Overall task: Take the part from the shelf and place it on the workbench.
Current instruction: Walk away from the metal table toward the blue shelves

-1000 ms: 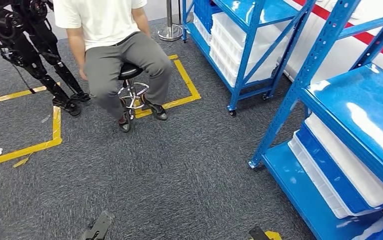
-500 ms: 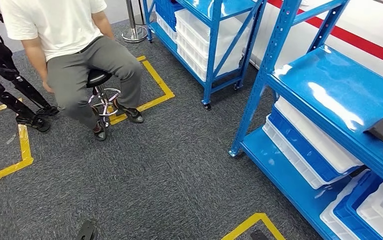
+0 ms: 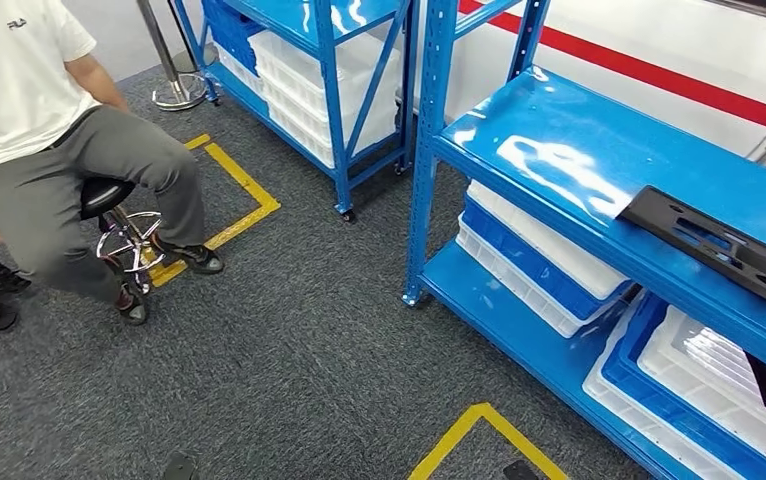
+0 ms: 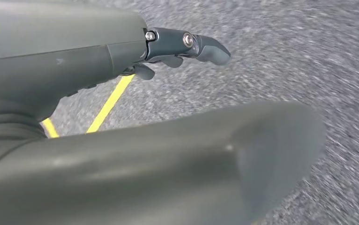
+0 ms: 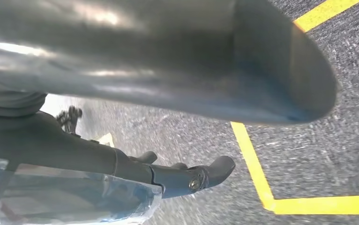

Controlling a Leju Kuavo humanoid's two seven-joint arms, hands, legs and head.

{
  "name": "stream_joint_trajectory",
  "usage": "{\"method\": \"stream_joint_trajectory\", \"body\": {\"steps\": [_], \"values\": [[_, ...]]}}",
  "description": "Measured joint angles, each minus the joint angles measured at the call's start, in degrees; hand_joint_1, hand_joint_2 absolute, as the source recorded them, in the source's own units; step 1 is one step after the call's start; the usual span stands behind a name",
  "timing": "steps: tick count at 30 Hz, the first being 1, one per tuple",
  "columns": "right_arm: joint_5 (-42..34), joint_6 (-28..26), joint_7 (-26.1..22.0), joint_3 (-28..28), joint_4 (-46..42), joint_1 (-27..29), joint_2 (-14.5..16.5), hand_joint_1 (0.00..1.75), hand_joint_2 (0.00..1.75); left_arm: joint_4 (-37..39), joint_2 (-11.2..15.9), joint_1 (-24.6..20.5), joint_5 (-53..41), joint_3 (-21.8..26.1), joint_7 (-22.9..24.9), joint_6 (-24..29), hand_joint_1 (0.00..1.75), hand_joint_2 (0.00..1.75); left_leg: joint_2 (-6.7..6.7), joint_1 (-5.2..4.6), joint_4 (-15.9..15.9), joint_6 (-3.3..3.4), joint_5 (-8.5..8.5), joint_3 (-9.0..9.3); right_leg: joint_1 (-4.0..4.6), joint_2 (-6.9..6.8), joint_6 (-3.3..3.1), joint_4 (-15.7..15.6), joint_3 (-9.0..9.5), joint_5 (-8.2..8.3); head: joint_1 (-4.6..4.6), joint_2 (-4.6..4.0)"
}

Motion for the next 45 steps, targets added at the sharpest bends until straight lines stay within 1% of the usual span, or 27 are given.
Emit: {"method": "stream_joint_trajectory", "body": {"steps": [2,3,4,5,7,9,11,12,14,16,18,20,22,24,26,27,28,29,31,33,35,37,39,41,42,43,45], "values": [[-0.01,0.0,0.01,-0.02,0.01,-0.04,0.11,0.0,0.0,0.0,-0.02,0.03,-0.03,-0.02,0.0,0.0,0.0,0.0,-2.07,-0.18,-4.33,0.41,1.43,1.89,0.02,1.23,0.42,0.05,-0.29,0.16,0.01,0.0],[-0.02,0.0,0.02,-0.04,0.01,-0.01,0.15,0.0,0.0,0.0,-0.05,0.03,-0.08,-0.03,0.0,0.0,0.0,0.0,-2.16,-0.38,-4.71,0.51,1.31,2.0,-0.03,1.79,0.79,0.0,-0.53,0.3,0.02,0.0],[-0.03,0.0,0.07,-0.08,0.02,0.06,0.15,0.0,0.0,0.0,-0.14,0.01,-0.2,-0.04,0.0,0.0,0.0,0.0,-1.38,-0.58,-4.97,0.69,1.49,2.07,-0.1,2.41,1.25,-0.2,-0.92,0.49,-0.03,0.01],[-0.03,0.0,0.12,-0.15,0.03,0.17,0.16,0.0,0.0,-0.01,-0.23,-0.04,-0.33,-0.03,0.0,0.01,0.0,0.0,-0.63,-0.59,-5.41,0.93,1.81,2.25,-0.1,2.21,1.61,-0.09,-1.22,0.56,-0.02,0.01],[0.06,-0.01,0.22,-0.32,0.05,0.16,0.19,0.0,0.0,-0.02,-0.38,-0.06,-0.62,-0.02,0.01,0.04,0.0,0.0,0.97,-0.47,-6.44,1.58,2.45,2.62,0.14,-0.5,1.78,2.21,-2.77,-0.68,0.2,0.01],[0.24,-0.03,0.24,-0.43,0.07,-0.06,0.15,0.0,0.0,-0.03,-0.42,0.05,-0.92,-0.02,0.02,0.07,0.0,0.0,2.73,-0.54,-6.84,1.93,2.6,2.74,0.15,-3.78,1.45,8.72,-6.01,-3.88,0.48,0.01],[0.39,-0.04,0.26,-0.53,0.07,-0.1,0.05,0.0,0.0,-0.02,-0.44,0.14,-1.14,-0.02,0.02,0.07,0.0,0.0,4.54,-0.65,-6.81,1.94,2.52,2.71,-0.11,-4.65,1.76,14.82,-8.91,-6.13,0.62,0.0],[0.44,-0.04,0.3,-0.61,0.07,-0.02,0.02,0.0,0.0,-0.02,-0.47,0.15,-1.18,-0.02,0.02,0.07,0.0,0.0,5.34,-0.62,-6.79,1.86,2.45,2.71,-0.28,-4.87,2.24,15.25,-8.92,-6.04,0.66,0.0],[0.55,-0.05,0.35,-0.76,0.07,0.1,-0.11,0.0,0.0,-0.02,-0.55,0.14,-1.25,-0.02,0.01,0.07,0.0,0.0,6.78,-0.48,-6.73,1.46,2.2,2.94,-0.69,-6.09,3.51,9.36,-5.33,-3.72,0.7,0.0],[0.62,-0.07,0.34,-0.84,0.07,-0.08,-0.16,0.0,0.0,-0.03,-0.58,0.16,-1.46,-0.03,0.0,0.07,0.0,0.0,7.97,-0.68,-6.62,0.72,1.75,3.36,-0.69,-8.58,3.82,1.95,-1.01,-1.45,0.84,0.0],[0.67,-0.09,0.34,-0.87,0.08,-0.2,-0.14,0.0,0.0,-0.04,-0.59,0.05,-1.74,-0.05,0.04,0.05,0.0,0.0,9.04,-0.97,-6.57,-0.03,1.41,3.85,-0.33,-9.35,2.95,-0.38,0.36,-0.78,0.68,0.01],[0.75,-0.09,0.34,-0.93,0.09,-0.05,-0.14,0.0,0.0,-0.04,-0.62,-0.28,-1.99,-0.08,0.16,0.01,0.0,0.0,9.64,-0.71,-6.56,-0.68,1.15,4.22,-0.42,-8.0,1.97,-0.42,0.39,-0.59,0.4,0.01],[0.86,-0.09,0.35,-1.07,0.09,0.03,-0.12,0.0,0.0,-0.04,-0.62,-0.56,-2.31,-0.12,0.32,-0.01,0.0,0.0,7.36,-0.23,-4.53,-1.21,-0.61,3.55,-0.78,-6.78,1.03,-0.57,0.48,-0.42,0.24,0.01],[0.93,-0.09,0.35,-1.25,0.09,-0.11,-0.09,0.0,0.0,-0.04,-0.61,-0.55,-2.58,-0.16,0.45,-0.02,0.0,0.0,4.05,-0.05,2.18,-1.41,-4.43,0.51,-0.74,-5.47,0.28,-0.61,0.5,-0.29,0.0,0.0],[0.92,-0.09,0.35,-1.34,0.09,-0.15,-0.08,0.0,0.0,-0.04,-0.6,-0.43,-2.74,-0.17,0.54,-0.02,0.0,0.0,2.99,-0.07,9.35,-1.34,-6.97,-3.23,-0.38,-3.93,-0.03,-0.6,0.5,-0.24,-0.04,0.01],[0.91,-0.09,0.34,-1.37,0.09,-0.08,-0.07,0.0,0.0,-0.04,-0.6,-0.41,-2.79,-0.17,0.56,-0.02,0.0,0.0,2.86,-0.08,10.49,-1.18,-6.6,-4.08,-0.21,-3.1,-0.07,-0.59,0.55,-0.23,-0.04,0.01],[0.9,-0.09,0.34,-1.39,0.09,-0.02,-0.07,0.0,0.0,-0.04,-0.6,-0.42,-2.83,-0.17,0.56,-0.02,0.0,0.0,2.72,-0.11,9.35,-0.91,-5.09,-3.85,-0.08,-2.27,-0.07,-0.59,0.64,-0.21,-0.04,0.01],[0.9,-0.09,0.35,-1.41,0.09,0.02,-0.07,0.0,0.0,-0.04,-0.59,-0.43,-2.86,-0.17,0.57,-0.02,0.0,0.0,2.23,-0.16,6.15,-0.49,-2.78,-2.57,0.03,-1.39,-0.06,-0.58,0.76,-0.2,-0.05,0.0],[0.9,-0.09,0.35,-1.45,0.09,-0.03,0.09,0.0,0.0,-0.03,-0.39,-0.45,-2.93,-0.19,0.59,-0.05,0.0,0.0,-0.8,-0.27,-1.54,0.73,1.04,0.72,0.2,0.12,-0.03,-0.54,0.79,-0.11,0.04,0.0],[0.91,-0.09,0.36,-1.52,0.09,-0.12,0.31,0.0,0.0,-0.02,-0.16,-0.51,-3.01,-0.23,0.73,-0.1,0.0,0.0,-2.97,-0.52,-5.25,1.54,1.99,2.22,0.0,1.4,0.33,-0.55,0.36,0.11,0.09,0.0],[0.96,-0.09,0.36,-1.62,0.1,0.02,0.4,0.0,0.0,-0.03,-0.18,-0.67,-3.07,-0.25,0.91,-0.13,0.0,0.0,-1.97,-0.73,-6.1,1.72,2.19,2.48,-0.13,2.51,1.08,-0.71,-0.25,0.49,0.0,0.0],[1.01,-0.09,0.36,-1.7,0.14,0.15,0.43,0.0,0.0,-0.05,-0.27,-0.75,-3.11,-0.26,0.99,-0.1,0.0,0.0,-0.33,-0.62,-7.36,1.87,2.91,3.03,0.15,0.36,1.48,0.63,-1.44,-0.11,0.17,0.0],[1.05,-0.09,0.37,-1.74,0.15,-0.12,0.38,0.0,0.0,-0.05,-0.3,-0.64,-3.15,-0.25,1.06,-0.11,0.0,0.0,1.61,-0.58,-8.08,1.95,3.28,3.36,0.17,-3.3,1.32,5.97,-4.36,-2.9,0.44,0.0],[1.11,-0.09,0.37,-1.76,0.15,-0.33,0.3,0.0,0.0,-0.04,-0.31,-0.56,-3.26,-0.25,1.11,-0.17,0.0,0.0,3.56,-0.64,-8.07,1.96,3.2,3.32,-0.16,-4.55,1.56,12.92,-7.82,-5.75,0.57,0.01],[1.18,-0.09,0.39,-1.77,0.15,-0.28,0.23,0.0,0.0,-0.04,-0.33,-0.56,-3.37,-0.26,1.11,-0.19,0.0,0.0,4.48,-0.58,-8.04,1.89,3.13,3.32,-0.42,-4.76,2.04,14.52,-8.52,-6.09,0.61,0.01],[1.24,-0.09,0.4,-1.79,0.15,-0.2,0.18,0.0,0.0,-0.04,-0.36,-0.57,-3.48,-0.27,1.11,-0.2,0.0,0.0,5.28,-0.48,-8.01,1.73,3.04,3.35,-0.68,-5.01,2.74,13.85,-7.98,-5.53,0.7,0.01],[1.36,-0.09,0.43,-1.85,0.15,-0.14,0.03,0.0,0.0,-0.04,-0.42,-0.6,-3.76,-0.35,1.11,-0.2,0.0,0.87,6.71,-0.28,-7.82,1.11,2.67,3.63,-1.27,-6.78,4.23,6.64,-3.78,-2.83,0.82,0.0]]}}
